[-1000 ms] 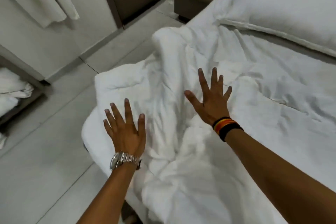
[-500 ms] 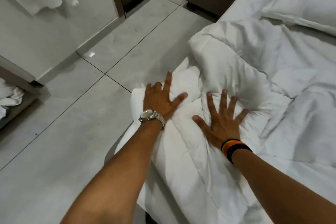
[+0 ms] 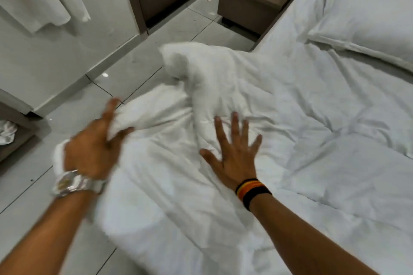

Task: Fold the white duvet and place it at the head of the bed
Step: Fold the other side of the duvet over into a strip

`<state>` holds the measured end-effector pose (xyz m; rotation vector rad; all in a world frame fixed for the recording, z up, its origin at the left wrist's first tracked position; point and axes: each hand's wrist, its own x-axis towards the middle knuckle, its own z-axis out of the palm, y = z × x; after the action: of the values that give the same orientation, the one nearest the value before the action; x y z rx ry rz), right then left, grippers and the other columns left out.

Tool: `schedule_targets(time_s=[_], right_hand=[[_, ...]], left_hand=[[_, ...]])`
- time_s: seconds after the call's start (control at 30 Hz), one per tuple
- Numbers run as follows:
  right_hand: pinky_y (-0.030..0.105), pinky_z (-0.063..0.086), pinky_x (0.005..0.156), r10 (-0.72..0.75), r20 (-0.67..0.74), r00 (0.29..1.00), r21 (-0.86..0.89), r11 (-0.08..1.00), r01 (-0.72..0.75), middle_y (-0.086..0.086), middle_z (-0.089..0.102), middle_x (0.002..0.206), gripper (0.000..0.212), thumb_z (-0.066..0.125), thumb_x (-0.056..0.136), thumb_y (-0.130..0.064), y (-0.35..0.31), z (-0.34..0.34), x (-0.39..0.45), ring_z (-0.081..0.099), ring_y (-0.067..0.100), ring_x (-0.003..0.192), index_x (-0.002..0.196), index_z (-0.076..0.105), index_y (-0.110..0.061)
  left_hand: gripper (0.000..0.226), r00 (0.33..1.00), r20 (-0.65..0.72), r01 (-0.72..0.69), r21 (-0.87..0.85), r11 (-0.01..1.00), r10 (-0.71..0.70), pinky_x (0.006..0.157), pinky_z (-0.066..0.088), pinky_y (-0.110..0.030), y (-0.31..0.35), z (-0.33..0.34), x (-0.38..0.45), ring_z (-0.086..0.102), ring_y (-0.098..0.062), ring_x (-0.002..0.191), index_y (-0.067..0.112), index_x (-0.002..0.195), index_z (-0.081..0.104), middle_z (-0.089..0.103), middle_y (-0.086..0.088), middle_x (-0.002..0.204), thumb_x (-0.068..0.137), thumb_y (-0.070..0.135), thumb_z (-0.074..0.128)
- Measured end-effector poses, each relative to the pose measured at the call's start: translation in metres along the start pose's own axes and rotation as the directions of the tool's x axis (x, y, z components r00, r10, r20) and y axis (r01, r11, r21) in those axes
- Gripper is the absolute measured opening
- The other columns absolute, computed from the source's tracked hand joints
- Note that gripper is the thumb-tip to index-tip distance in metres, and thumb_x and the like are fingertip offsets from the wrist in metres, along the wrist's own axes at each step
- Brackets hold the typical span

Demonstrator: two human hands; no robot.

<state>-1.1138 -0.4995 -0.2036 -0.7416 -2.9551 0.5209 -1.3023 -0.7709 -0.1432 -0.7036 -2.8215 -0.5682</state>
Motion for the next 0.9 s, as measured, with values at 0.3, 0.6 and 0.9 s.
schedule_targets(time_s=[0.3, 0.6, 0.9], right_hand=[[0.079, -0.009, 0.115, 0.15, 0.2, 0.968, -0.203, 0.973, -0.109, -0.001, -0.026, 0.173, 0.094, -0.001, 0.083, -0.094, -0.039, 0.052, 0.021, -0.025, 0.034, 0.158, 0.165, -0.006, -0.047], [0.068, -0.016, 0.121, 0.296, -0.073, 0.952, -0.027, 0.954, -0.298, -0.004, -0.021, 0.175, 0.082, 0.021, 0.098, -0.081, -0.092, 0.041, 0.075, -0.02, 0.022, 0.161, 0.165, -0.008, -0.045], [0.07, -0.015, 0.119, 0.41, 0.06, 0.91, 0.01, 0.911, -0.412, -0.005, -0.027, 0.172, 0.073, 0.005, 0.1, -0.074, -0.088, 0.039, 0.085, -0.028, 0.02, 0.158, 0.166, -0.008, -0.043]], left_hand=[[0.096, 0.934, 0.321, 0.174, -0.035, 0.984, -0.154, 0.081, 0.053, -0.051, -0.057, 0.061, -0.016, 0.064, -0.044, 0.094, 0.031, 0.167, 0.007, 0.066, -0.025, 0.113, 0.089, 0.075, 0.041], [0.074, 0.902, 0.367, -0.056, -0.425, 0.903, 0.229, 0.113, 0.043, -0.042, 0.009, 0.098, 0.03, 0.052, -0.026, 0.139, 0.025, 0.167, 0.018, 0.05, -0.005, 0.158, 0.104, 0.055, 0.043], [0.065, 0.863, 0.347, -0.194, -0.444, 0.875, 0.368, 0.106, 0.049, -0.046, 0.033, 0.091, 0.085, 0.061, -0.034, 0.128, 0.02, 0.164, 0.03, 0.061, -0.013, 0.147, 0.105, 0.048, 0.035]])
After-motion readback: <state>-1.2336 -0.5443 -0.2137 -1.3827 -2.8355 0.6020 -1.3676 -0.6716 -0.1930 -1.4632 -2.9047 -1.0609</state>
